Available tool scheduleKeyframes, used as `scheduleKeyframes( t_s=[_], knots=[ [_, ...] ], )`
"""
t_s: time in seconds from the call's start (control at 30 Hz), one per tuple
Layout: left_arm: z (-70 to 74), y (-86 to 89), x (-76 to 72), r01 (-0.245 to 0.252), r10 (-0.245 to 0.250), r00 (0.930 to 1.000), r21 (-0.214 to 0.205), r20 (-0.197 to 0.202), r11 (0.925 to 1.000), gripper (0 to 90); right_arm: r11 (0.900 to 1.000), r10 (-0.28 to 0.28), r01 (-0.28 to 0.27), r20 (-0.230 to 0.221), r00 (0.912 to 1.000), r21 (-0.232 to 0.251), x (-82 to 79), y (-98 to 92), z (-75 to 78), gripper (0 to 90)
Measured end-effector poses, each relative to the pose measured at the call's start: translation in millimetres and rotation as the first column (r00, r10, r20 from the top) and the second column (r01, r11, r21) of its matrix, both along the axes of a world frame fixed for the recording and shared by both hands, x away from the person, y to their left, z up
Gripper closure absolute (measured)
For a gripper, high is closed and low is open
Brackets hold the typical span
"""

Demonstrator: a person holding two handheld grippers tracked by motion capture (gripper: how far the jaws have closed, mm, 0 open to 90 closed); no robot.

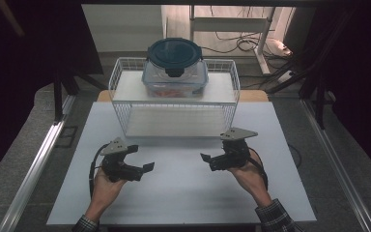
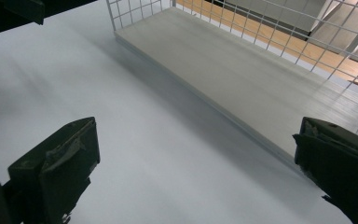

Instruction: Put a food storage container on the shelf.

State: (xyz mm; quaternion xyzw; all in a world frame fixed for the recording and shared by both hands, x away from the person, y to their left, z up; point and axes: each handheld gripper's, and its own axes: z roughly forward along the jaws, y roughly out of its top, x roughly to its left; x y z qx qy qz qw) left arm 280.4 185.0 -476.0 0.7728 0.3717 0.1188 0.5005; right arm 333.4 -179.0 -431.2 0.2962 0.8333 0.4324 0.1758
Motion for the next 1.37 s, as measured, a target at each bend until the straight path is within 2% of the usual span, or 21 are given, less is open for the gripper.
scheduleKeyframes(
  t_s=[0.43, 0.8, 0.93, 1.03, 1.2, 1.37],
  knots=[
    [-16.3, 15.1, -22.1, -0.056, 0.055, 0.9984, 0.052, 0.016, 0.9971, 3.6, 0.9996, -0.026, 0.026, 0.018, 0.9995, -0.008, -22.8, -24.4, -13.7, 0.0],
    [-33.1, 27.4, -33.0, -0.082, 0.083, 0.9965, 0.103, -0.009, 0.9913, 2.8, 0.9982, -0.051, 0.051, 0.005, 0.9987, -0.033, -33.6, -41.5, -32.9, 0.0],
    [-39.9, 29.7, -35.7, -0.082, 0.086, 0.9959, 0.111, -0.028, 0.9904, 2.8, 0.9976, -0.061, 0.061, -0.01, 0.9981, -0.033, -37.0, -47.5, -40.8, 0.0],
    [-47.2, 29.3, -35.4, -0.075, 0.082, 0.9947, 0.106, -0.062, 0.9915, 2.7, 0.997, -0.068, 0.066, -0.026, 0.9974, -0.041, -39.8, -50.7, -48.4, 0.0],
    [-57.8, 26.1, -31.9, -0.044, 0.06, 0.9921, 0.143, -0.11, 0.9888, 2.1, 0.9921, -0.076, 0.071, -0.048, 0.9959, -0.103, -43.7, -54.7, -62.4, 0.0],
    [-61.0, 27.4, -29.7, -0.047, 0.066, 0.99, 0.148, -0.125, 0.9878, 2.1, 0.9895, -0.089, 0.079, -0.075, 0.9932, -0.121, -44.1, -58.9, -69.5, 0.0]
  ],
)
